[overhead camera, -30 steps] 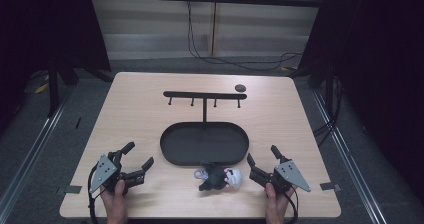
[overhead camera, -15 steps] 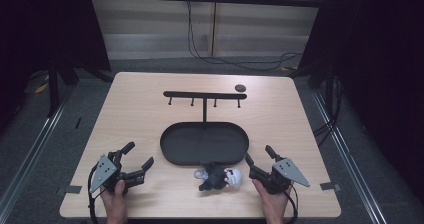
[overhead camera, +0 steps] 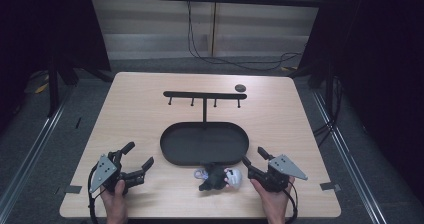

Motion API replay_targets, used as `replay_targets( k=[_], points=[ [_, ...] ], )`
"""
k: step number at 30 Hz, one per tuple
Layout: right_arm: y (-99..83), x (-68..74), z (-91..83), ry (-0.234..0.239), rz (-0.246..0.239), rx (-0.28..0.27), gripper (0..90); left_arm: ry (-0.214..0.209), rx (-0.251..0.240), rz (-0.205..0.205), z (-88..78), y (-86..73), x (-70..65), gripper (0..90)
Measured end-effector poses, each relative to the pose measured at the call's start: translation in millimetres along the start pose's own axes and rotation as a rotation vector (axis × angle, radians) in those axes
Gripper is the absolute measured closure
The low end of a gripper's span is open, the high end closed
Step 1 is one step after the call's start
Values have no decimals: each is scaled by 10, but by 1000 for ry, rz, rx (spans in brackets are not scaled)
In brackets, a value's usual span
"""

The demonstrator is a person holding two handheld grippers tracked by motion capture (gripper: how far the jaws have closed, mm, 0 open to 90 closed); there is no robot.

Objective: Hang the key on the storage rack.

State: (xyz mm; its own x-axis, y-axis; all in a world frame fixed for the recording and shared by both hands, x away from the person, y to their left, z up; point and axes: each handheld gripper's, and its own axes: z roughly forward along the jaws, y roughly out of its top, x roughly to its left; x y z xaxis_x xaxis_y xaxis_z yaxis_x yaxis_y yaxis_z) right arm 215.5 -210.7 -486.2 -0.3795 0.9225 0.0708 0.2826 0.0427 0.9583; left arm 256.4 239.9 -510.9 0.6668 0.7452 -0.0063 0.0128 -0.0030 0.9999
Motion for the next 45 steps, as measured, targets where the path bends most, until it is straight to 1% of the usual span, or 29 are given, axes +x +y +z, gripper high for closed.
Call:
replay_targets(
  k=[2, 3, 6, 8, 10, 12, 13, 14, 16, 18, 19, 20, 21, 22, 24, 25, 26, 28, 31, 35, 36, 37, 38, 40, 41, 43, 44, 45],
  points=[
    [32, 12, 3, 44, 9, 14, 419, 0, 0, 0, 0, 0, 0, 152],
    [44, 19, 9, 55, 4, 23, 416, 0, -2, -2, 1, 0, -2, 152],
    [83, 40, 37, 116, -3, 58, 434, 0, -2, -2, 1, 0, -2, 152],
    [103, 55, 59, 142, -12, 74, 459, -1, -2, -2, 1, 0, -2, 152],
    [127, 74, 66, 172, -9, 90, 526, -1, -1, -2, 1, 0, -2, 152],
    [154, 88, 72, 188, -6, 97, 542, -1, -1, -2, 1, 0, -1, 152],
    [172, 94, 76, 205, -5, 111, 560, -1, -1, -2, 1, 0, -1, 152],
    [192, 105, 81, 220, -8, 123, 560, 0, 1, 1, -1, 0, 1, 152],
    [234, 119, 99, 230, -19, 159, 561, 0, 1, 0, -1, 0, 1, 152],
    [275, 133, 123, 256, -34, 206, 546, 0, 1, 0, -1, 0, 1, 152],
    [295, 137, 137, 277, -40, 227, 553, 0, 0, 0, 0, 0, 1, 152],
    [312, 142, 147, 311, -46, 241, 581, 0, 0, 0, -1, 0, 1, 152],
    [330, 150, 152, 325, -51, 254, 584, 0, 0, 0, -1, 0, 1, 152],
    [348, 160, 154, 322, -57, 263, 592, 0, 1, 0, -1, 0, 1, 152],
    [384, 167, 160, 355, -60, 279, 599, 0, 1, 0, -1, 0, 1, 152],
    [397, 169, 164, 361, -62, 285, 600, 0, 1, 0, -1, 0, 1, 152],
    [424, 176, 180, 381, -67, 301, 595, 0, 0, 0, -1, 0, 1, 152],
    [454, 191, 201, 386, -79, 326, 581, 0, 0, 0, -1, 0, 1, 152],
    [522, 241, 245, 387, -114, 365, 578, 0, 1, 0, -1, 0, 1, 152],
    [597, 313, 326, 385, -156, 410, 535, 0, 1, 0, -1, 0, 1, 152],
    [611, 321, 356, 389, -162, 430, 517, -1, -1, -2, 1, 0, -1, 152],
    [622, 329, 389, 403, -161, 454, 497, 0, 1, 1, -1, 0, 1, 152],
    [632, 340, 414, 404, -161, 467, 490, 0, 1, 1, -1, 0, 1, 152],
    [643, 369, 456, 416, -172, 493, 500, 0, 1, 0, -1, 0, 1, 152],
    [644, 385, 473, 423, -177, 506, 521, 0, 1, 0, -1, 0, 1, 152],
    [642, 406, 520, 450, -175, 537, 521, 0, 1, 0, -1, 0, 1, 152],
    [644, 416, 531, 451, -174, 549, 536, 0, 1, 0, -1, 0, 1, 152],
    [645, 428, 554, 468, -180, 569, 551, 0, 0, -1, 0, 0, 0, 152]
  ],
)
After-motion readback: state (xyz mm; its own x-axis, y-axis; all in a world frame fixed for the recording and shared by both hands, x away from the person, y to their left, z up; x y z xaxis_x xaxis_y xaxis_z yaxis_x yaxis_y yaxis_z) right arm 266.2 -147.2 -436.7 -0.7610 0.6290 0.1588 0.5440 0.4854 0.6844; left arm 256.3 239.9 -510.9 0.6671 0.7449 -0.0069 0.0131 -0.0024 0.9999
